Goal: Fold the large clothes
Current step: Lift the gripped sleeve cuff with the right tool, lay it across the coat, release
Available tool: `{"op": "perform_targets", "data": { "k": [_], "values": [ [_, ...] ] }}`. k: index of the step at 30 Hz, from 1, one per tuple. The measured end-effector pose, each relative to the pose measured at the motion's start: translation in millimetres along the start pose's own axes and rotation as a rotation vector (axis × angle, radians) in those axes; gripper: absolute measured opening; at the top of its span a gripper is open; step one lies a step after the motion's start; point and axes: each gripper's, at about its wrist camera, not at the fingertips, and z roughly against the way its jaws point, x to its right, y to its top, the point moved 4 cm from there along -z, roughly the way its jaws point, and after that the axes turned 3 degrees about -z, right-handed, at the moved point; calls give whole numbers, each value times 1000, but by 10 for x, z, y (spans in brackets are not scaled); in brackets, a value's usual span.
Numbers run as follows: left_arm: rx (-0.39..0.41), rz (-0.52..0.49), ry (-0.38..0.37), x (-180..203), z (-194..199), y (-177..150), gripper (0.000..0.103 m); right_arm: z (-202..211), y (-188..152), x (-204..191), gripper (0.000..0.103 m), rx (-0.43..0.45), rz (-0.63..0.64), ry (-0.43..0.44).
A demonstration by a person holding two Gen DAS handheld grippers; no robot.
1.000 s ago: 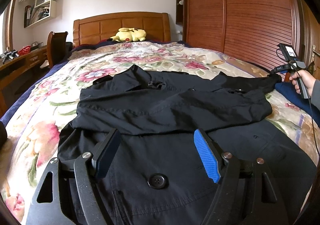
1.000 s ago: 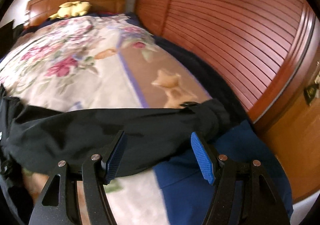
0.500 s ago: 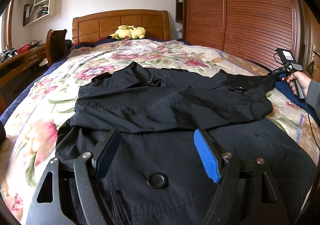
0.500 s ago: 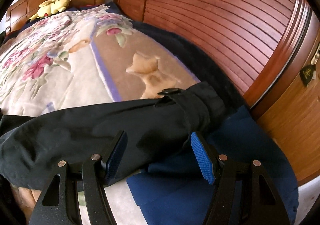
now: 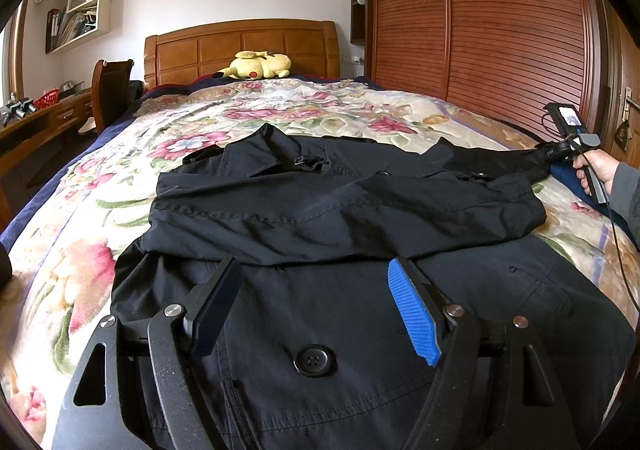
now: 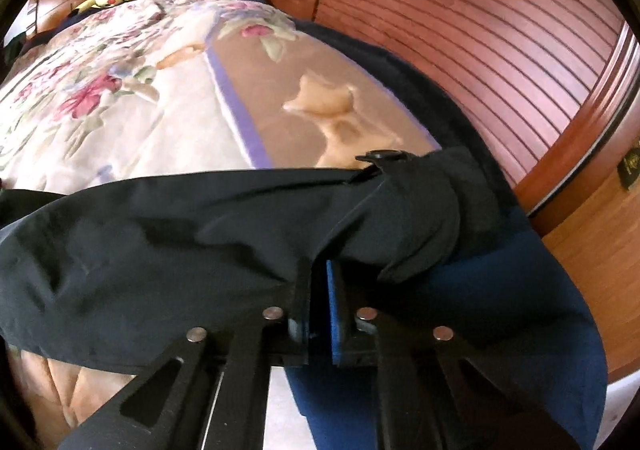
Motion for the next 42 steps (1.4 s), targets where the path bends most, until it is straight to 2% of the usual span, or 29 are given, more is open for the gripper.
{"op": "perform_targets", "data": {
  "k": [7, 16, 30, 42],
  "values": [
    [9, 3, 0, -6, 9, -9, 77, 596, 117, -167, 3, 176, 32, 35],
    [48, 15, 4, -52, 141, 6, 77, 1631, 7, -767, 3, 323, 171, 120],
    [82, 2, 8, -154, 369, 31, 77, 2914, -447, -1679, 3, 459, 350, 223],
    [98, 13, 44, -424, 597, 1, 77, 3647, -740, -2256, 3, 534, 458, 340]
  ]
}}
